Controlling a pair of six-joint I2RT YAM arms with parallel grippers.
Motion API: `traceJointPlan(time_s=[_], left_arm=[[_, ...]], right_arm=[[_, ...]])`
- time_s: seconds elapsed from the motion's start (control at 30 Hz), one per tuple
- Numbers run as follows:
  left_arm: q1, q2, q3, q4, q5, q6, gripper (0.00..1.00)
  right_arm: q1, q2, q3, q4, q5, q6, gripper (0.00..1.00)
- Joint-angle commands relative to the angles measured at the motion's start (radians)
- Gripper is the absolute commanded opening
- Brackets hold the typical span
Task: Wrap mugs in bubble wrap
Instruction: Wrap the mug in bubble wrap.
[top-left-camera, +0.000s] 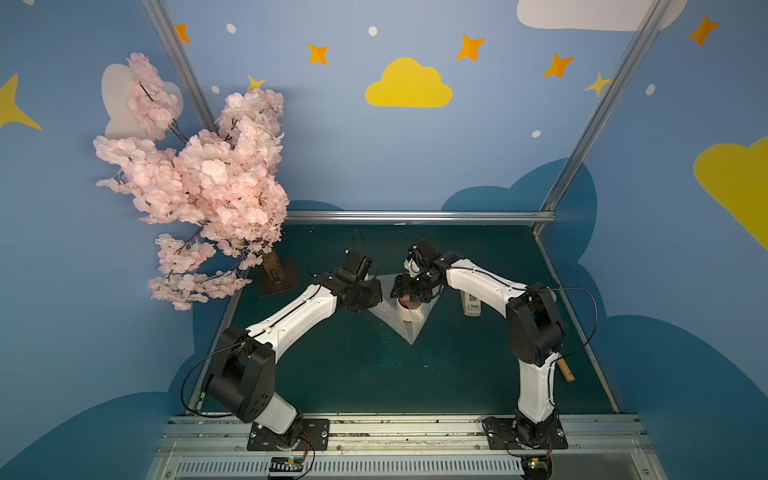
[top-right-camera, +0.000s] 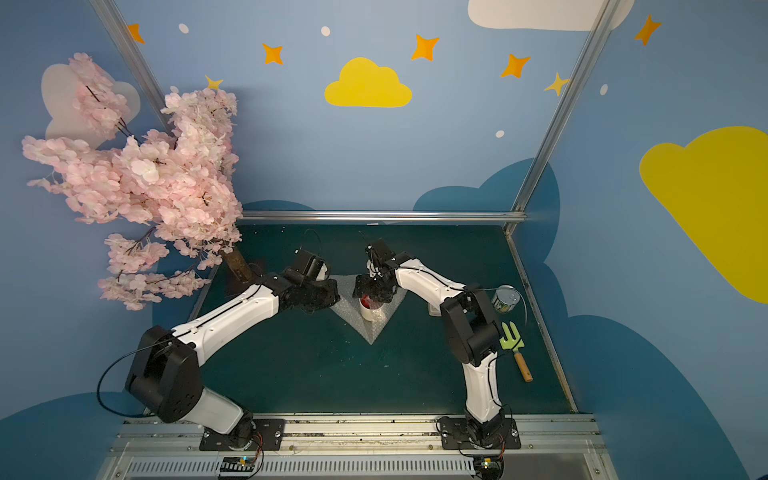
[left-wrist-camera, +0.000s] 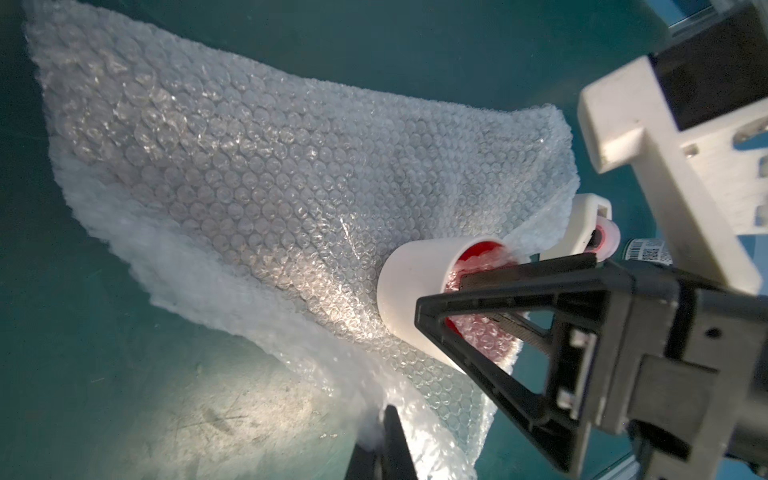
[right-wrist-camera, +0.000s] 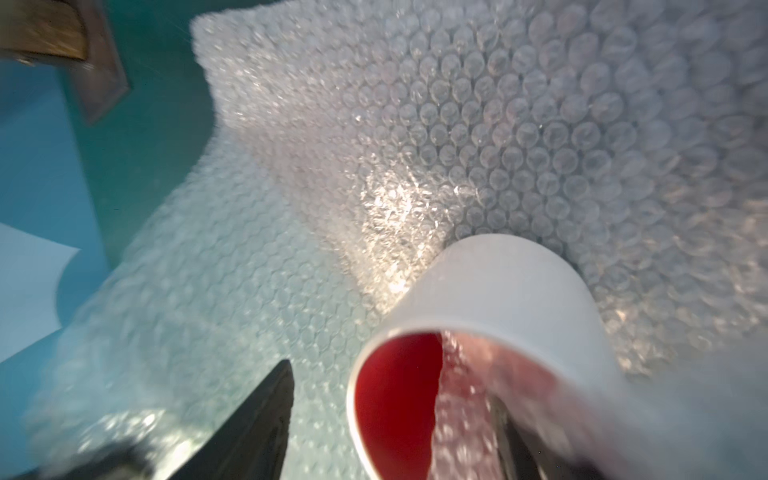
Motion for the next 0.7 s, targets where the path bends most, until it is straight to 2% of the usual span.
traceJointPlan(time_s=[0.0, 0.13, 0.3, 0.5, 0.67], left_arm=[[-0.005, 0.01, 0.027, 0.002, 0.015, -0.004, 0.03], [-0.01, 0.018, 0.035, 0.006, 0.024, -0.005, 0.03], [-0.019, 0.032, 0.062, 0.006, 0.036, -0.005, 0.03], [-0.027, 0.082, 0.138, -0.002, 0.065, 0.006, 0.03], [-0.042, 0.152, 0.229, -0.02, 0.092, 0.02, 0.03]], right_arm=[[-0.033, -0.091, -0.035, 0.054, -0.075, 0.078, 0.73], [-0.056, -0.14, -0.077, 0.096, -0.116, 0.127, 0.73], [-0.089, -0.23, -0.12, 0.094, -0.099, 0.14, 0.73], [-0.102, -0.314, -0.172, 0.016, -0.09, -0.014, 0.72], [-0.09, -0.391, -0.295, 0.078, -0.087, -0.097, 0.68]])
